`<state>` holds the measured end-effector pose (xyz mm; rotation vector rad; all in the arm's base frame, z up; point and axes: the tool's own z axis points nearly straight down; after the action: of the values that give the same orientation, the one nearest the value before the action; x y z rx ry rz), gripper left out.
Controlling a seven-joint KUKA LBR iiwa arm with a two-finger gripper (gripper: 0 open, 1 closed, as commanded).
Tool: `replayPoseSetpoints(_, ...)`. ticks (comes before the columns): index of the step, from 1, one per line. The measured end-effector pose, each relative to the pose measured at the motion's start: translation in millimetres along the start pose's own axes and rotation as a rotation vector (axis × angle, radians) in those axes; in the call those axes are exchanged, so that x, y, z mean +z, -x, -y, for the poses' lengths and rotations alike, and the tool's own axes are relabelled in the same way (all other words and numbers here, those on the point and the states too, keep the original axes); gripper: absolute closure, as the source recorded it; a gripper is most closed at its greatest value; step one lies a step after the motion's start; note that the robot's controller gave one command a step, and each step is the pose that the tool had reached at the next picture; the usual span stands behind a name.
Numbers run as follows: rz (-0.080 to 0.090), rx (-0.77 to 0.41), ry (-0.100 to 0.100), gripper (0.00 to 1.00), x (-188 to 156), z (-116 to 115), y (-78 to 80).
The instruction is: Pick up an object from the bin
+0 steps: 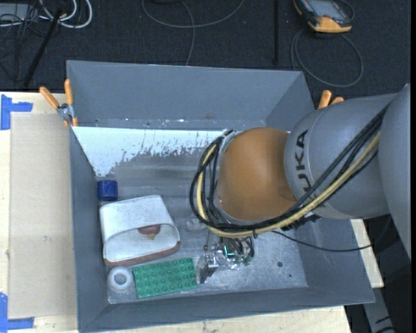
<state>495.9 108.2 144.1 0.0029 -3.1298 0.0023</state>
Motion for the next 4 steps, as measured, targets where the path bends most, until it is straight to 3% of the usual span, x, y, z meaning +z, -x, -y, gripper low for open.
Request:
replayPoseSetpoints(1, 0.025, 0.011, 0.002, 0.00, 71.9, -31.9, -15.4)
replayPoseSetpoints(2, 0.012, 0.239, 0.003, 0.00, 44.5, -20.2, -25.7)
replayPoseSetpoints(3, 0.011, 0.302, 0.004, 0.00, 24.6, -42.4, -20.3)
replayPoseSetpoints(4, 0.014, 0.459, 0.008, 0.00, 71.7, -36.6, -20.9)
